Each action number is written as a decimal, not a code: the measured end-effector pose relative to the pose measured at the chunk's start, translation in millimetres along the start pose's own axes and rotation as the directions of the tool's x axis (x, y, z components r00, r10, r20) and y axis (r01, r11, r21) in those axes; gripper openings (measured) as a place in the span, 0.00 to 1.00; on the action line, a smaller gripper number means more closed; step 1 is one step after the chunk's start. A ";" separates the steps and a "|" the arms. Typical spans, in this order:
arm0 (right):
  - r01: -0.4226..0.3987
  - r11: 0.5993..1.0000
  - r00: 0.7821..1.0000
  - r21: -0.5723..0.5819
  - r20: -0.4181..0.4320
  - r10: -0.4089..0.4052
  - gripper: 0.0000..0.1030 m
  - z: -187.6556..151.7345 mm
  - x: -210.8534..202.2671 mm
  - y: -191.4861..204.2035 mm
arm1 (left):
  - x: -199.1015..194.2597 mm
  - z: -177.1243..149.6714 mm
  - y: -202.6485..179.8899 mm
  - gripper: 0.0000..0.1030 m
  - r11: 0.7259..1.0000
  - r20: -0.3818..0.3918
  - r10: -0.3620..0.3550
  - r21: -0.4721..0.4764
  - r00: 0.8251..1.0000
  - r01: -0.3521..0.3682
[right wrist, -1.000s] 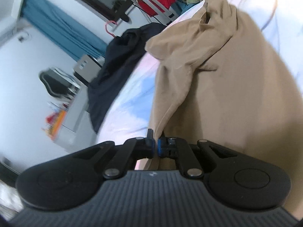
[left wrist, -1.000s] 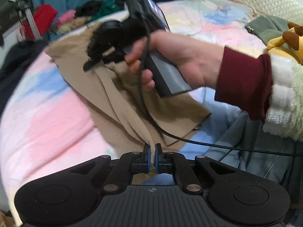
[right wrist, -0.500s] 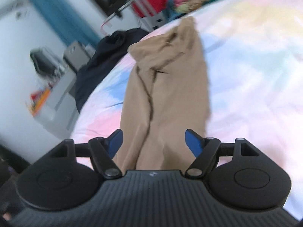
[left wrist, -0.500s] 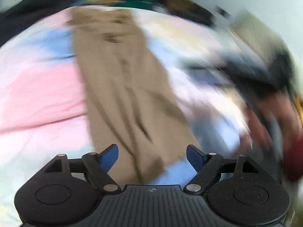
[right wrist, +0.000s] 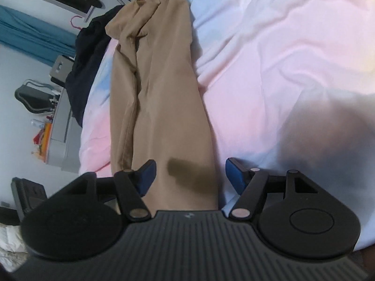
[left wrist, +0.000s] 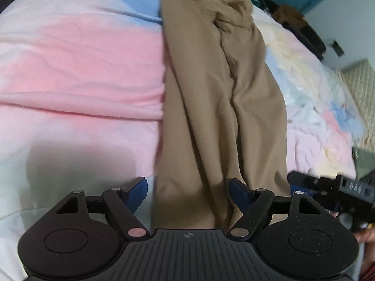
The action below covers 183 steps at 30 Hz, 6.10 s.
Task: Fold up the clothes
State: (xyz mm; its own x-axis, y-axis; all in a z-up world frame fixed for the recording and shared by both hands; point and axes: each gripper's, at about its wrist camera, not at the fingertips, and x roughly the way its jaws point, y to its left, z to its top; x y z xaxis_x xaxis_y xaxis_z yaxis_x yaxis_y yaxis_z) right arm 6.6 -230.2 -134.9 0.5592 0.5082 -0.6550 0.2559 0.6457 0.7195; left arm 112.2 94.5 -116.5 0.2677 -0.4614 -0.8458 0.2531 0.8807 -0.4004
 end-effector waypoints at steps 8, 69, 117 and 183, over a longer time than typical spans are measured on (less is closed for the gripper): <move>-0.089 0.994 0.991 0.059 -0.093 0.094 0.66 -18.5 -1.2 -4.1 | -16.3 -22.9 0.1 0.64 0.987 -0.041 -0.163 -0.009 0.986 0.163; -0.003 0.930 0.932 -0.367 0.335 0.135 0.10 -27.9 -171.5 108.3 | -170.8 -62.3 -27.6 0.08 0.902 0.541 -0.241 -0.181 0.805 0.392; 0.410 0.754 0.803 -0.513 0.595 -0.031 0.90 80.0 -5.2 117.2 | -18.6 70.3 -60.7 0.95 0.967 0.646 0.128 0.088 0.753 -0.240; 0.170 0.956 0.908 -0.238 0.416 -0.058 0.90 64.1 -16.6 76.0 | 38.4 15.9 21.9 0.63 0.853 0.487 -0.193 -0.346 0.852 0.391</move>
State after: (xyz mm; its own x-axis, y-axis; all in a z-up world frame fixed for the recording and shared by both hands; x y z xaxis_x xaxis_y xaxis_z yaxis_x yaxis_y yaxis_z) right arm 67.3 -226.1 -54.6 0.8206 0.1867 -0.5401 0.1520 0.8398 0.5212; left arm 142.8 94.3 -152.2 0.6316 -0.6151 -0.4719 -0.0014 0.6077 -0.7941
